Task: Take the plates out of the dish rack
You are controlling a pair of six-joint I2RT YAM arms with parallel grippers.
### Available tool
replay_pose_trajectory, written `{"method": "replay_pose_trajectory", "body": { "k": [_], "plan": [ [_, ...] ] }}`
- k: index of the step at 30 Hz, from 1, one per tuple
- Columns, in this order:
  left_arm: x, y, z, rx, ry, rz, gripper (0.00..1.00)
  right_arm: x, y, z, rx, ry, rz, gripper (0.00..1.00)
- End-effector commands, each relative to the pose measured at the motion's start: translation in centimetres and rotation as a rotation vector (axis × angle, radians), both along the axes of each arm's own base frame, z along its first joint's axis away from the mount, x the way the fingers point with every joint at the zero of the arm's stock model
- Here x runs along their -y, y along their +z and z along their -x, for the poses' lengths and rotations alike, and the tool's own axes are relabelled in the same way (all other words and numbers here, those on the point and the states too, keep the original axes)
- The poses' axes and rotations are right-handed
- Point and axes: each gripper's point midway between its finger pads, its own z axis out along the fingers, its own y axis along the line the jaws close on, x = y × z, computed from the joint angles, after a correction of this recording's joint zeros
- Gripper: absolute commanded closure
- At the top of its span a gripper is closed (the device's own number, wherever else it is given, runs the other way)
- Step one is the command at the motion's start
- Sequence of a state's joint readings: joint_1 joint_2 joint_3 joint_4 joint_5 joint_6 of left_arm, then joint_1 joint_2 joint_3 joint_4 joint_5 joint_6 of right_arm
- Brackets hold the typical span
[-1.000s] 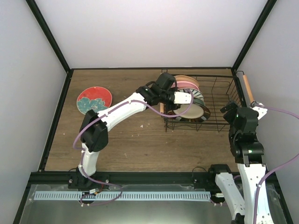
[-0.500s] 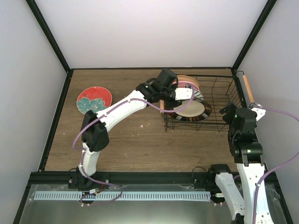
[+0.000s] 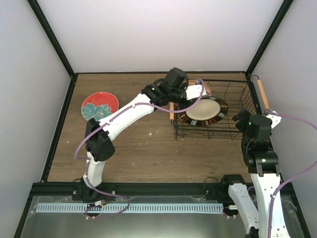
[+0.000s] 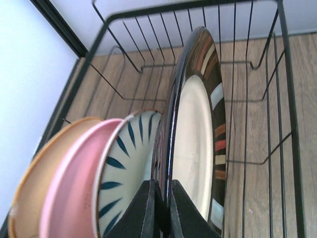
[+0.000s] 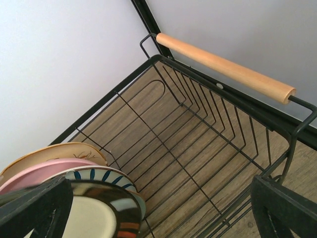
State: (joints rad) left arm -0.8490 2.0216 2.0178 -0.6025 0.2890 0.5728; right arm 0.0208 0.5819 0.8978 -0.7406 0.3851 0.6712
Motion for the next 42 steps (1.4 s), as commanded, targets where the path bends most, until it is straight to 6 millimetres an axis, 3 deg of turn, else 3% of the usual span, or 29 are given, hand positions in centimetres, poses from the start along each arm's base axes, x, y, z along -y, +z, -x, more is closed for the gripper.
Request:
{"method": "replay_pose_trajectory", "body": {
  "k": [1,8,12,16,18,19,22,24,27,30,33,35,42],
  "plan": [
    [-1.1,14.2,1.4,0.156,0.0,0.299,0.96,0.0,-0.1,-0.1,0.011,-0.003,-0.014,0.0],
    [-3.0,16.9,0.6,0.194,0.071,0.344,0.96,-0.2,-0.4,-0.7,0.008,0.01,-0.02,0.0],
    [-6.7,22.2,-2.0,0.223,0.199,0.488,0.96,-0.2,-0.4,-0.8,0.008,0.009,-0.018,0.0],
    [-13.9,28.4,-4.7,0.222,0.349,0.693,0.96,-0.2,-0.2,-0.8,0.012,0.007,-0.011,0.0],
    [-18.8,31.2,-6.1,0.215,0.433,0.802,0.96,-0.2,-0.3,-0.9,0.008,0.01,-0.01,0.0],
    [-22.2,32.4,-7.1,0.228,0.498,0.85,0.96,-0.2,-0.4,-1.0,0.004,0.012,-0.012,0.0],
    [-30.0,34.2,-8.5,0.191,0.642,0.994,0.96,-0.5,-0.8,-1.3,-0.003,0.023,-0.022,0.0],
    [-34.3,34.0,-9.0,0.155,0.719,1.049,0.96,-0.7,-1.1,-1.7,-0.01,0.032,-0.029,0.0],
    [-39.9,31.7,-9.6,0.078,0.847,1.108,0.96,-0.9,-1.4,-2.2,-0.017,0.043,-0.039,0.0],
    [-45.4,26.7,-10.5,-0.069,1.003,1.185,0.96,-1.2,-1.5,-2.8,-0.023,0.058,-0.044,0.0],
    [-49.3,20.5,-10.7,-0.23,1.127,1.239,0.96,-1.4,-1.5,-3.4,-0.027,0.072,-0.043,0.0],
    [-51.0,15.8,-10.5,-0.342,1.203,1.262,0.96,-1.5,-1.5,-3.8,-0.031,0.08,-0.038,0.0],
    [-54.7,3.8,-8.5,-0.595,1.401,1.32,0.96,-1.8,-1.4,-4.6,-0.039,0.101,-0.031,0.0]
  ]
}}
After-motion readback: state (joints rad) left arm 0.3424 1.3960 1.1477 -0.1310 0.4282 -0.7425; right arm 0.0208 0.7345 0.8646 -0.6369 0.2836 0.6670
